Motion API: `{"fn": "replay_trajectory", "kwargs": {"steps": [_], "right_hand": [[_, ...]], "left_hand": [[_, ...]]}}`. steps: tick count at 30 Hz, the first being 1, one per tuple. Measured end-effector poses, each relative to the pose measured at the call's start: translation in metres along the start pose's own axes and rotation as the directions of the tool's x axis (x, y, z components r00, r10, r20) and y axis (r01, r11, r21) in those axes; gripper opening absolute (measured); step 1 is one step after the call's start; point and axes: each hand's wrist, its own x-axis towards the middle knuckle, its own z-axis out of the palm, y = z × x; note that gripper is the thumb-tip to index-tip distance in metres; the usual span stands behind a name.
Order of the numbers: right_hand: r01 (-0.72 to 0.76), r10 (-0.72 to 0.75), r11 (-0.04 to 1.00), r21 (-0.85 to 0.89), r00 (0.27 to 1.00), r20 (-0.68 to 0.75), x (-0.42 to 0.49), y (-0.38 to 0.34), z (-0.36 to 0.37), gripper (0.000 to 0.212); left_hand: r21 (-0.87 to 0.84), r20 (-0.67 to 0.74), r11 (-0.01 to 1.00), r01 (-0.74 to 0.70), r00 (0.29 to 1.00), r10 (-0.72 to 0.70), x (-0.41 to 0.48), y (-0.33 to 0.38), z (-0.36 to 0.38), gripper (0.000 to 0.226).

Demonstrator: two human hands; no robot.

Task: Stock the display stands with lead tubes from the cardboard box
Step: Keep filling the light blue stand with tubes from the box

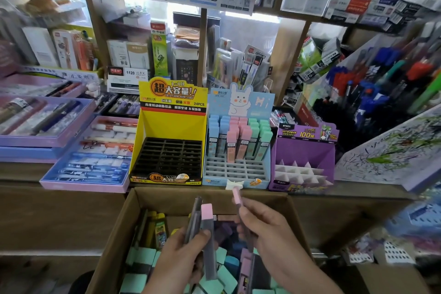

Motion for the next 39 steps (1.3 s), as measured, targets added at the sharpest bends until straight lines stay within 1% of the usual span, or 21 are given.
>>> {"fn": "replay_trajectory", "kwargs": {"steps": [2, 5, 9, 11, 14, 17, 20, 24, 27, 28, 31, 34, 36, 39], "right_hand": [[0.038, -0.038, 0.998, -0.056, 0.999, 0.008, 0.001, -0.005, -0.001, 0.021], [0.098, -0.102, 0.987, -0.129, 0.994, -0.029, 0.004, -0.016, -0.004, 0.023], [0.159, -0.175, 0.971, -0.177, 0.982, -0.077, 0.012, -0.029, -0.010, 0.009], [0.216, -0.244, 0.944, -0.251, 0.966, -0.086, 0.017, -0.038, -0.013, 0.009], [0.345, -0.392, 0.866, -0.363, 0.918, -0.063, 0.023, -0.056, -0.015, 0.008], [0.486, -0.560, 0.744, -0.457, 0.828, -0.030, 0.032, -0.076, -0.017, 0.012], [0.545, -0.642, 0.646, -0.534, 0.767, 0.006, 0.043, -0.093, -0.018, 0.010], [0.569, -0.678, 0.600, -0.562, 0.735, 0.021, 0.057, -0.108, -0.013, 0.007], [0.569, -0.699, 0.545, -0.616, 0.714, 0.040, 0.066, -0.112, -0.009, 0.015], [0.560, -0.698, 0.533, -0.634, 0.715, 0.045, 0.069, -0.112, -0.009, 0.017], [0.525, -0.669, 0.525, -0.670, 0.741, 0.056, 0.076, -0.109, -0.009, 0.011], [0.494, -0.654, 0.503, -0.709, 0.754, 0.062, 0.081, -0.107, -0.008, 0.012], [0.481, -0.647, 0.464, -0.744, 0.758, 0.086, 0.083, -0.108, -0.008, 0.009], [0.451, -0.631, 0.419, -0.788, 0.769, 0.104, 0.085, -0.110, -0.005, 0.011]], "left_hand": [[0.001, 0.002, 1.000, -0.002, 1.000, 0.002, -0.001, 0.001, 0.001, 0.024], [-0.014, 0.009, 1.000, -0.002, 1.000, 0.002, -0.003, 0.002, 0.001, 0.025], [-0.032, 0.000, 0.999, 0.018, 1.000, -0.018, -0.006, 0.005, 0.002, 0.026], [-0.050, -0.004, 0.998, 0.026, 1.000, -0.026, -0.008, 0.008, 0.003, 0.023], [-0.090, 0.007, 0.995, 0.032, 0.999, -0.032, -0.011, 0.010, 0.004, 0.019], [-0.094, 0.014, 0.995, 0.038, 0.999, -0.037, -0.014, 0.013, 0.005, 0.022], [-0.077, -0.005, 0.996, 0.042, 0.999, -0.043, -0.017, 0.017, 0.005, 0.022], [-0.082, -0.012, 0.996, 0.038, 0.999, -0.039, -0.013, 0.016, 0.004, 0.024], [-0.084, -0.018, 0.995, 0.059, 0.998, -0.061, -0.011, 0.014, 0.004, 0.026], [-0.089, -0.026, 0.994, 0.066, 0.997, -0.069, -0.010, 0.014, 0.004, 0.023], [-0.084, -0.051, 0.994, 0.066, 0.996, -0.070, -0.011, 0.014, 0.004, 0.019], [-0.083, -0.050, 0.994, 0.068, 0.996, -0.072, -0.010, 0.013, 0.002, 0.021], [-0.094, -0.048, 0.994, 0.064, 0.996, -0.069, -0.010, 0.012, 0.001, 0.023], [-0.081, -0.039, 0.995, 0.056, 0.997, -0.059, -0.010, 0.011, 0.002, 0.027]]}}
